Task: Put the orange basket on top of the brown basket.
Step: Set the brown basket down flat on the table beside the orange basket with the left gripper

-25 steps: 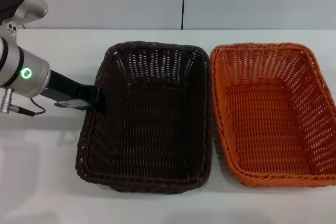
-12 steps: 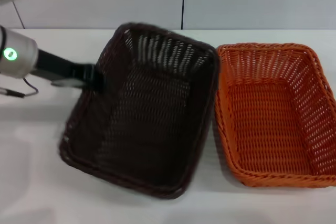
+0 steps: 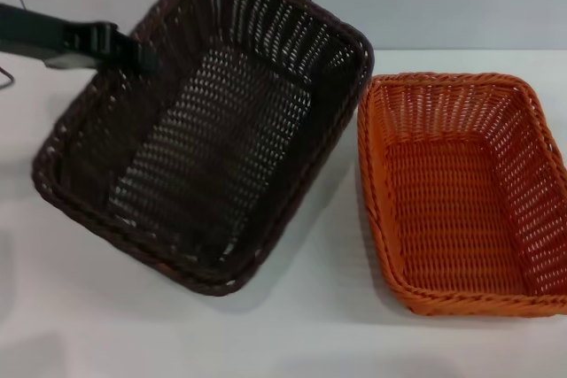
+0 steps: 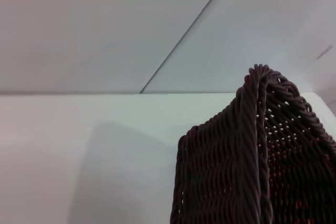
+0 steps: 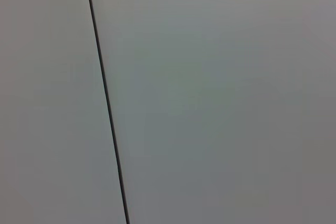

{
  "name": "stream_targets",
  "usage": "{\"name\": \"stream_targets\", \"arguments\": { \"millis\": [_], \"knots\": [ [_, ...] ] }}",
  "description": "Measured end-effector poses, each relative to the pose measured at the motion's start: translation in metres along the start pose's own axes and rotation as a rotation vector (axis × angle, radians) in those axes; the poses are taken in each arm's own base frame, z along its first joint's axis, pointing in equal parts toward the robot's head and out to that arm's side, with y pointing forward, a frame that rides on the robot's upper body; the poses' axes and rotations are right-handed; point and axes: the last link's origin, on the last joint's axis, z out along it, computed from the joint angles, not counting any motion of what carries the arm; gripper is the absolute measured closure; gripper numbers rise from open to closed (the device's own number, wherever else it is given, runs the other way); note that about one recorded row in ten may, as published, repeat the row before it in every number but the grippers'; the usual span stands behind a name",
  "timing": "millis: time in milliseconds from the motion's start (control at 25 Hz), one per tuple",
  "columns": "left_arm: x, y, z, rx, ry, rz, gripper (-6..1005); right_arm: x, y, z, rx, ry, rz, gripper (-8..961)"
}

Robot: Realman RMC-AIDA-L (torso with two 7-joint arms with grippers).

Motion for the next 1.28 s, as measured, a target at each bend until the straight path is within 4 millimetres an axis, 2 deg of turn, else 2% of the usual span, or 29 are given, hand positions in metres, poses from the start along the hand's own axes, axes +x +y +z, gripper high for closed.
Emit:
{"name": "stream_targets", "arguments": {
  "millis": [160,200,280,320,560,680,720,840,880,920,960,1000,1080,1120,1160,1280],
  "knots": [
    [0.003,0.001,-0.006,-0.025,-0.012,0.044,790,0.000,0.000,0.000,-0.002,0.000,-0.001,240],
    [0.006,-0.002,-0.013,-0.042,-0.034,0.093,790,0.000,0.001,0.000,-0.003,0.000,-0.001,240],
    [0.007,-0.003,-0.015,-0.044,-0.043,0.115,788,0.000,0.001,0.000,-0.004,-0.001,-0.001,240],
    [0.006,-0.002,-0.016,-0.055,-0.071,0.182,788,0.000,0.001,0.000,-0.004,0.000,-0.001,240],
    [-0.001,0.002,-0.006,-0.053,-0.177,0.325,783,0.000,0.002,0.000,-0.009,-0.002,-0.001,240],
    [-0.008,0.007,0.007,-0.041,-0.251,0.389,780,-0.001,0.003,0.001,-0.010,-0.003,0.000,240],
    [-0.011,0.010,0.018,-0.040,-0.294,0.412,779,0.000,0.004,0.001,-0.012,-0.003,0.002,240],
    [-0.015,0.015,0.035,-0.054,-0.342,0.431,777,0.000,0.005,0.001,-0.013,-0.003,0.003,240],
    [-0.015,0.015,0.035,-0.054,-0.342,0.431,776,0.000,0.005,0.001,-0.013,-0.003,0.003,240],
    [-0.017,0.019,0.046,-0.075,-0.364,0.442,775,0.000,0.005,0.001,-0.015,-0.002,0.004,240],
    [-0.017,0.019,0.046,-0.075,-0.364,0.442,774,0.000,0.005,0.001,-0.015,-0.002,0.004,240],
    [-0.017,0.026,0.056,-0.100,-0.370,0.458,774,0.000,0.006,0.001,-0.015,-0.002,0.004,240],
    [-0.017,0.029,0.060,-0.108,-0.367,0.467,772,0.000,0.006,0.001,-0.015,-0.002,0.004,240],
    [-0.015,0.039,0.072,-0.135,-0.358,0.495,771,0.001,0.005,0.000,-0.014,-0.001,0.005,240],
    [-0.015,0.039,0.072,-0.135,-0.358,0.495,770,0.001,0.005,0.000,-0.014,-0.001,0.005,240],
    [-0.014,0.055,0.090,-0.182,-0.348,0.533,768,0.001,0.005,-0.001,-0.012,0.001,0.004,240]
  ]
}}
